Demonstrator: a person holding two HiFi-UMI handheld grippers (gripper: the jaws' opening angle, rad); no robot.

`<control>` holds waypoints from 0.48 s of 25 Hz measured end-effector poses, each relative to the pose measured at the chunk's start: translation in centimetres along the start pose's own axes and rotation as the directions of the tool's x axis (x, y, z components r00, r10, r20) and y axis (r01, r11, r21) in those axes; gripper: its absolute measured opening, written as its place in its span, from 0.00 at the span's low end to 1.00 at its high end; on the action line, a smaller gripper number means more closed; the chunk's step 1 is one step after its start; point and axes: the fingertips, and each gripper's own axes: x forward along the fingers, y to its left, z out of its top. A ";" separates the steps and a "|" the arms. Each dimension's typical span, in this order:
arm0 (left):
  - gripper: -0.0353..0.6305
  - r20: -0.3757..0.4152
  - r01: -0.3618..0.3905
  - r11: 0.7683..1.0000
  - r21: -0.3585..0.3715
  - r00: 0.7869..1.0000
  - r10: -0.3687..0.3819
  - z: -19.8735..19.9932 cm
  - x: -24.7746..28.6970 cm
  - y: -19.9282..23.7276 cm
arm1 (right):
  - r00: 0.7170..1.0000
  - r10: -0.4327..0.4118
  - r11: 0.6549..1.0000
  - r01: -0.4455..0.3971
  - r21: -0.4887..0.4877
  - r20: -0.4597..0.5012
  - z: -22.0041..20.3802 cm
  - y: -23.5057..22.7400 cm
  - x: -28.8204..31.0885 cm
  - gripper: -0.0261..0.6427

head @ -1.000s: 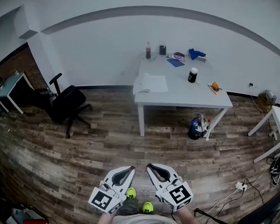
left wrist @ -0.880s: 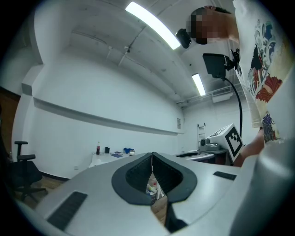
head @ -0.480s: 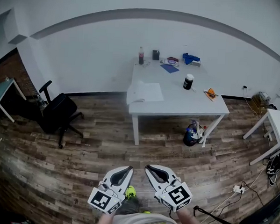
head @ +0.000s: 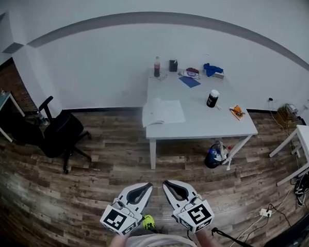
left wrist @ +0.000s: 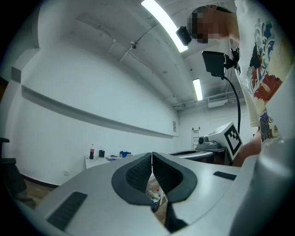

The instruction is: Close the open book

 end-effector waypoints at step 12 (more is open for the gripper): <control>0.07 -0.010 0.022 1.000 0.013 1.000 -0.022 0.1 2.4 7.8 | 1.000 -0.030 0.999 0.030 -0.015 0.008 0.3 -1.1 7.4 0.08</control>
